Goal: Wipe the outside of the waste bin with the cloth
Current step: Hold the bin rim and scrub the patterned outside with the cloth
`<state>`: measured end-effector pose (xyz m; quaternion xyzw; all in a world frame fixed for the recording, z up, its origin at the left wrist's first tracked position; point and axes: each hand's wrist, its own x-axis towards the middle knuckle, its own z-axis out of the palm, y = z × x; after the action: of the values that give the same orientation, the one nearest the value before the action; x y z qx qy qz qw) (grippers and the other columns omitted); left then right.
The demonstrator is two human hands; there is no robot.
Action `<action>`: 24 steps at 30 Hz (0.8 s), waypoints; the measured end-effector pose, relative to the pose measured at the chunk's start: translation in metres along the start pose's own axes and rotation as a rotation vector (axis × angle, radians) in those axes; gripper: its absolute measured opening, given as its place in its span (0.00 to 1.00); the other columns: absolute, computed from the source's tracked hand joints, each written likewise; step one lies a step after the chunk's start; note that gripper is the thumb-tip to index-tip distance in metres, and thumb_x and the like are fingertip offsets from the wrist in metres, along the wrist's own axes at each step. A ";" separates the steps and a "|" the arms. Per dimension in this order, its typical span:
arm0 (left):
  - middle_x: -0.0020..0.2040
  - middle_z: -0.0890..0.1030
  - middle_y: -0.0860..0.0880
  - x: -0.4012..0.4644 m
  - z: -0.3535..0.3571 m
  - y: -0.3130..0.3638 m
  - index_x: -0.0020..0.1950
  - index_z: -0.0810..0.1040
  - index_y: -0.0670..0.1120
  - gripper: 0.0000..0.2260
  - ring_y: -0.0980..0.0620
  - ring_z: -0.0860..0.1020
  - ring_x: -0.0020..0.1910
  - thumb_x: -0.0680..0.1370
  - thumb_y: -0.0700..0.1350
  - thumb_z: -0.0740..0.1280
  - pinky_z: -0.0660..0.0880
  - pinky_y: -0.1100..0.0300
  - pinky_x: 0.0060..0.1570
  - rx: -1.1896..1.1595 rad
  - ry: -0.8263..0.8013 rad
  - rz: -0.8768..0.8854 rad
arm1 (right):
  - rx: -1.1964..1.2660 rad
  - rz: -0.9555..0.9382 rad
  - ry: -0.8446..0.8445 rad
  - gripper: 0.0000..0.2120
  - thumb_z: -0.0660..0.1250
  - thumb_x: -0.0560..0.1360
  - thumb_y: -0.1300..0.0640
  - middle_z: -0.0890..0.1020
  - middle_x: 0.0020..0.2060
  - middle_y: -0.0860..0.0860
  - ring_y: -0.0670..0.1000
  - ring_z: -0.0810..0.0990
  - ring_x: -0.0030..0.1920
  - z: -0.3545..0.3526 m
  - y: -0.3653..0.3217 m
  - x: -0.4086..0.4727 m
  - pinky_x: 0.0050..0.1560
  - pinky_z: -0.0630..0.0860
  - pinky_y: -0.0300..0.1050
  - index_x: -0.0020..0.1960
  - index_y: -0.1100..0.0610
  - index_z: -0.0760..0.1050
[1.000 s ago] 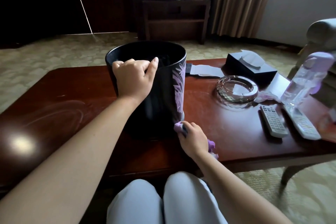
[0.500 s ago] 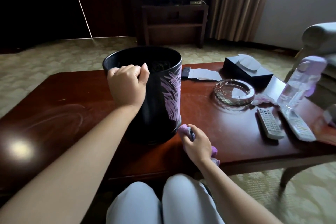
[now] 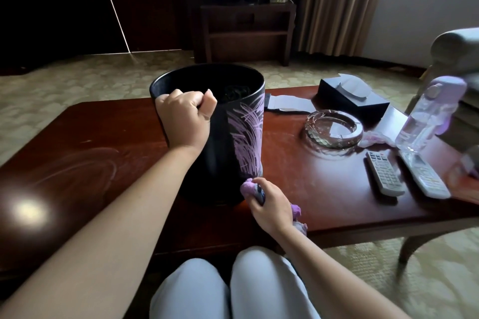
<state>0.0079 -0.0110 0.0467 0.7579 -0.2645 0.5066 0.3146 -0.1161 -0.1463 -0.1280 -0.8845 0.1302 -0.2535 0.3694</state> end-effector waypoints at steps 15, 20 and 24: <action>0.23 0.57 0.53 -0.001 0.001 0.000 0.25 0.57 0.48 0.21 0.50 0.60 0.26 0.76 0.48 0.60 0.50 0.59 0.36 0.014 -0.002 0.013 | -0.185 0.205 -0.058 0.14 0.65 0.73 0.50 0.78 0.48 0.49 0.53 0.76 0.53 -0.005 0.004 0.017 0.42 0.68 0.43 0.58 0.45 0.75; 0.23 0.58 0.52 -0.002 0.001 -0.001 0.26 0.58 0.48 0.21 0.50 0.60 0.26 0.77 0.48 0.60 0.51 0.57 0.36 0.010 0.005 0.010 | -0.185 0.104 -0.109 0.14 0.66 0.72 0.48 0.78 0.45 0.48 0.53 0.78 0.51 -0.008 0.012 0.013 0.44 0.72 0.45 0.57 0.45 0.77; 0.23 0.57 0.53 -0.001 0.000 0.001 0.26 0.57 0.48 0.21 0.51 0.59 0.26 0.76 0.48 0.61 0.49 0.60 0.36 0.008 0.004 0.016 | -0.209 0.231 -0.058 0.15 0.64 0.73 0.49 0.78 0.49 0.48 0.53 0.76 0.54 -0.006 0.006 0.019 0.44 0.71 0.44 0.59 0.42 0.74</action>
<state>0.0069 -0.0111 0.0460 0.7560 -0.2677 0.5117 0.3081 -0.1038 -0.1622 -0.1220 -0.9042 0.2462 -0.1687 0.3056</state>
